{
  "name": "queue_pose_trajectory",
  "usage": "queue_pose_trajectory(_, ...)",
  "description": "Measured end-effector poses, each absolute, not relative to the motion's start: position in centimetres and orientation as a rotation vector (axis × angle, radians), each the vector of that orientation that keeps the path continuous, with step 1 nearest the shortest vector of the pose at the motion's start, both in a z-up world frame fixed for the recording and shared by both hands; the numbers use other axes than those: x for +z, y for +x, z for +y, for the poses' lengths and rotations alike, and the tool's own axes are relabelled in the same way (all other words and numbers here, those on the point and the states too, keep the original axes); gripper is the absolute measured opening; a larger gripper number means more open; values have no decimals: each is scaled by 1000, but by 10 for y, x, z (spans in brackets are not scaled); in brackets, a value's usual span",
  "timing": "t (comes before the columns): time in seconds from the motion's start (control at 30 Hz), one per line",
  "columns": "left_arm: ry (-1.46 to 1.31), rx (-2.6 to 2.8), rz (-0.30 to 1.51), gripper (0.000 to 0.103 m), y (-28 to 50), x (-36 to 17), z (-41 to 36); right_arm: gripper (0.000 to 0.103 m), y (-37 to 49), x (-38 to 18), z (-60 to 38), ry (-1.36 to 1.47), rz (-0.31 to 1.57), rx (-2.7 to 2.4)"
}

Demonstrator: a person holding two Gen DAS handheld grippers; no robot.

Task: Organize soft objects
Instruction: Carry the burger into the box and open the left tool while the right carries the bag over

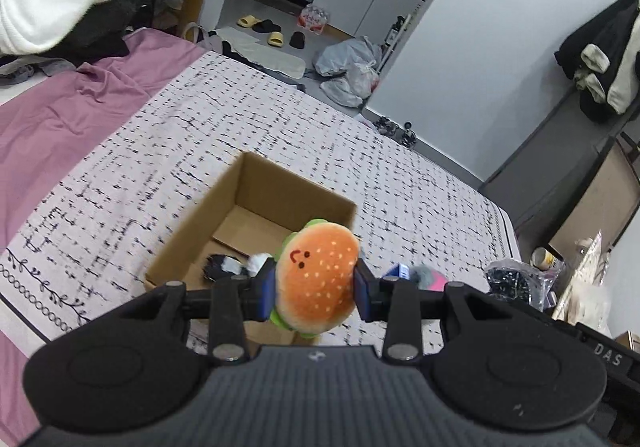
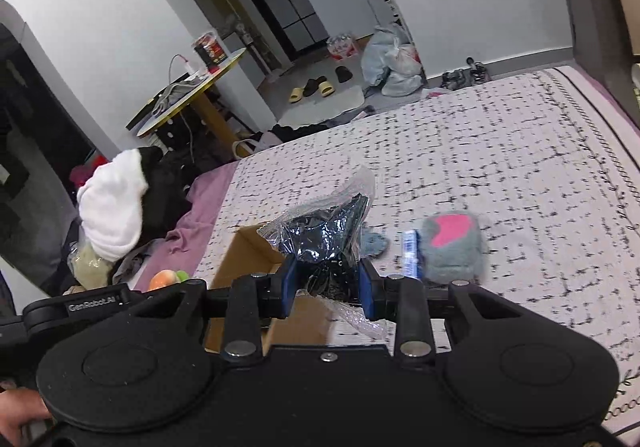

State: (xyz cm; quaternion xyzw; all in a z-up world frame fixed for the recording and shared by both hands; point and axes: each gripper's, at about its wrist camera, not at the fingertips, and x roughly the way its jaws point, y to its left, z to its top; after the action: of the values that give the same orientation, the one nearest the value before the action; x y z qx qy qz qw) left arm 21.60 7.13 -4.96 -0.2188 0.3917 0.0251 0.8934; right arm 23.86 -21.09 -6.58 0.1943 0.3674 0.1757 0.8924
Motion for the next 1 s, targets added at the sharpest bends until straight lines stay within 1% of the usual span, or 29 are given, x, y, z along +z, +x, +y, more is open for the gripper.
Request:
queue_pose_trajectory(0.27, -479, 90, 834, 37, 223, -63, 97, 31, 249, -62, -173, 387, 777, 422)
queue_pose_trajectory(0.6, -523, 114, 880, 38, 240, -91, 124, 31, 262, -71, -132, 352, 824, 463)
queue_pose_trajectory(1.0, -521, 101, 976, 38, 266, -131, 121, 31, 269, -91, -114, 355, 890, 449)
